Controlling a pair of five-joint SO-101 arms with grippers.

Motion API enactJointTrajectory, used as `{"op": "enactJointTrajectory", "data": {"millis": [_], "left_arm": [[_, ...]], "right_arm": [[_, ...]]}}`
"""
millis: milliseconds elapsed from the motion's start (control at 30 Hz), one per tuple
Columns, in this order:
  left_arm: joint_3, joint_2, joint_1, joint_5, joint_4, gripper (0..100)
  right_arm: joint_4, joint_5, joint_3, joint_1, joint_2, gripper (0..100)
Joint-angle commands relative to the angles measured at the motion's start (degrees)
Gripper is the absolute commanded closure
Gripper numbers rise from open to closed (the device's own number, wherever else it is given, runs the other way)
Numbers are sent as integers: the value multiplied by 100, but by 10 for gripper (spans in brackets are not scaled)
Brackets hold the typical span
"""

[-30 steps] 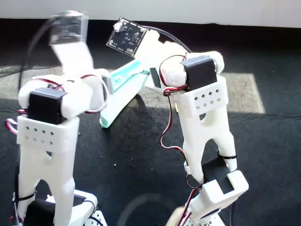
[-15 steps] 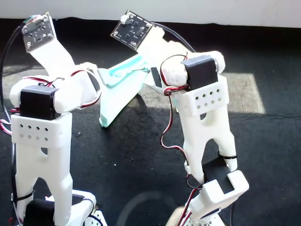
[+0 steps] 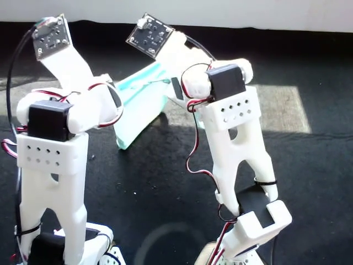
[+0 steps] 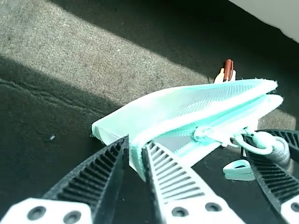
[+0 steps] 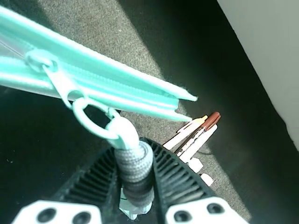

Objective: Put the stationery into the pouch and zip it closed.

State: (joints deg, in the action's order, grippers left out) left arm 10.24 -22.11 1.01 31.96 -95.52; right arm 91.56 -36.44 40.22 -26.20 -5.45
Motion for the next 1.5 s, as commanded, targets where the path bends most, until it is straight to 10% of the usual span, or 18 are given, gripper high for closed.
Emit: {"op": "enactJointTrajectory", "data": {"millis": [0,433,1467], "left_arm": [[-13,13,31,-132,-53,992],[4,13,-444,-2453,1486,991],[-1262,-4,-479,-2910,1662,992]], "right_arm": [[-453,53,31,101,295,992],[-646,18,1182,611,295,992],[822,-536,1147,1596,242,992]]}}
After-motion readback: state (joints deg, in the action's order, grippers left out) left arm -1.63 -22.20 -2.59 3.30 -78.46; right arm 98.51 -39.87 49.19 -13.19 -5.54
